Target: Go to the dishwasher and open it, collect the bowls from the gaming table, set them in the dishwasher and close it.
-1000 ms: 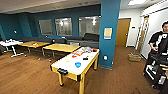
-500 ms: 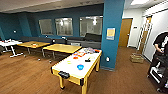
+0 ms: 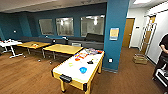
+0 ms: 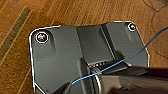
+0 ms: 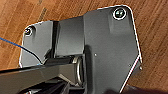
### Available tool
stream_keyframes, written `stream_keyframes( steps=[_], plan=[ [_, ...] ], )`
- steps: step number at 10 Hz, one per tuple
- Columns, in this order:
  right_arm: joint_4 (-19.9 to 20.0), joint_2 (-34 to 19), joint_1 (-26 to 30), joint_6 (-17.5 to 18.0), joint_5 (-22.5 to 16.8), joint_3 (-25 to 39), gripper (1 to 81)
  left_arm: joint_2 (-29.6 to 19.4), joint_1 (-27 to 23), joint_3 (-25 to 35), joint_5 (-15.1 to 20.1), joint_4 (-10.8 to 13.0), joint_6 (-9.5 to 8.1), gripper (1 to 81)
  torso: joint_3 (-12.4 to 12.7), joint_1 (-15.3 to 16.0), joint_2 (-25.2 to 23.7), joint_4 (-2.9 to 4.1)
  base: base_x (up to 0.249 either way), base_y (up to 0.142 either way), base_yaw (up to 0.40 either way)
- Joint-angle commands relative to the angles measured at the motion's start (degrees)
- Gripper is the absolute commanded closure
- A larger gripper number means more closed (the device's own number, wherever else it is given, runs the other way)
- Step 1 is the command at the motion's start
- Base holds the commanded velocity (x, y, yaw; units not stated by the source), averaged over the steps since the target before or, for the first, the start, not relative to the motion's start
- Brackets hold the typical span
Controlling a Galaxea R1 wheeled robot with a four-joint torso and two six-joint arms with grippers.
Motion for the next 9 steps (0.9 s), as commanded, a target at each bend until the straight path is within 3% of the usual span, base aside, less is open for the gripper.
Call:
stream_keyframes(
  steps=[1,9],
  plan=[
    [-0.36,0.11,3.02,-0.15,-2.72,0.08,1.0,-0.16,-2.71,0.14,2.66,-0.2,-0.06,1.0,0.0,0.0,0.0,0.0,0.18,0.072,0.0],
    [-0.36,0.28,3.11,-0.15,-2.72,0.08,1.0,-0.24,-2.62,0.22,2.74,-0.21,-0.06,1.0,0.0,-0.02,0.02,0.0,0.138,0.077,0.0]
  ],
)
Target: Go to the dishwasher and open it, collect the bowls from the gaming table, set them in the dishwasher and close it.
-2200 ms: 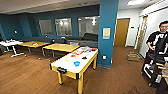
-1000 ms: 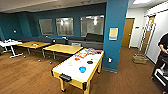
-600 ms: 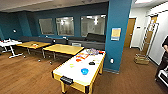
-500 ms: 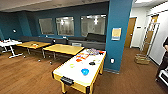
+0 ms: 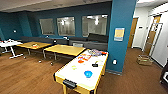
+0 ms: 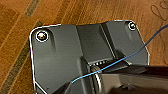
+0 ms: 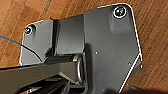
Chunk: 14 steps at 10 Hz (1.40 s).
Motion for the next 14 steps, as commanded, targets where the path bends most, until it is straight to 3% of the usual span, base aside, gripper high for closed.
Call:
stream_keyframes(
  steps=[1,14],
  plan=[
    [-0.36,0.21,3.29,-0.17,-2.77,0.08,1.0,-0.22,-2.7,0.22,2.55,-0.09,-0.06,1.0,0.0,0.0,0.0,0.0,0.191,0.078,0.0],
    [-0.27,0.03,3.11,-0.17,-2.69,0.08,1.0,-0.13,-2.62,0.4,2.46,-0.09,-0.06,1.0,0.0,-0.05,-0.02,0.0,0.155,0.084,0.0]
  ],
)
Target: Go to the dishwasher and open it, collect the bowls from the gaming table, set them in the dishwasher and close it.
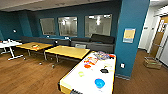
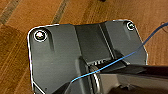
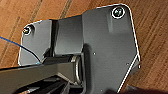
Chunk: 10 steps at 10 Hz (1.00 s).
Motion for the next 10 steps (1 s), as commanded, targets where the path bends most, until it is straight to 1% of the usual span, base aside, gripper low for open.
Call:
stream_keyframes(
  steps=[1,5,10],
  plan=[
    [-0.35,0.14,2.95,-0.1,-2.72,0.0,1.0,-0.16,-2.56,0.09,2.38,-0.09,-0.06,1.0,0.0,0.01,0.0,0.0,0.168,0.093,0.0],
    [-0.26,0.14,2.86,-0.1,-2.72,0.08,1.0,-0.16,-2.47,0.18,2.29,-0.09,-0.06,1.0,0.0,0.03,0.0,0.0,0.158,0.097,0.0],
    [-0.26,0.14,2.86,-0.1,-2.72,0.08,1.0,-0.16,-2.47,0.09,2.29,-0.18,-0.06,1.0,0.0,0.01,0.0,0.0,0.136,0.098,0.0]
  ],
)
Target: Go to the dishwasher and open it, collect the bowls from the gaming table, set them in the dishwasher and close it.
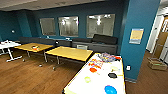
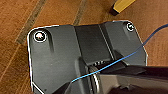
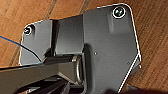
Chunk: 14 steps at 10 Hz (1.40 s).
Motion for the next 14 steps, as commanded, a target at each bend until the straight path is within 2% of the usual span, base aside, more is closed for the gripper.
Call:
stream_keyframes(
  steps=[1,9,14],
  plan=[
    [-0.27,0.13,3.0,-0.1,-2.75,0.08,1.0,-0.18,-2.5,0.07,2.61,-0.18,-0.06,1.0,0.0,0.0,0.0,0.0,0.133,0.1,0.0],
    [-0.27,0.22,3.09,-0.1,-2.75,-0.01,1.0,-0.09,-2.5,0.07,2.61,0.35,0.03,1.0,0.0,0.0,0.0,0.0,0.139,0.098,0.0],
    [-0.27,0.13,3.17,-0.1,-2.75,-0.01,1.0,-0.09,-2.5,0.15,2.69,0.17,-0.06,1.0,0.0,0.02,0.0,0.0,0.129,0.062,0.0]
  ],
)
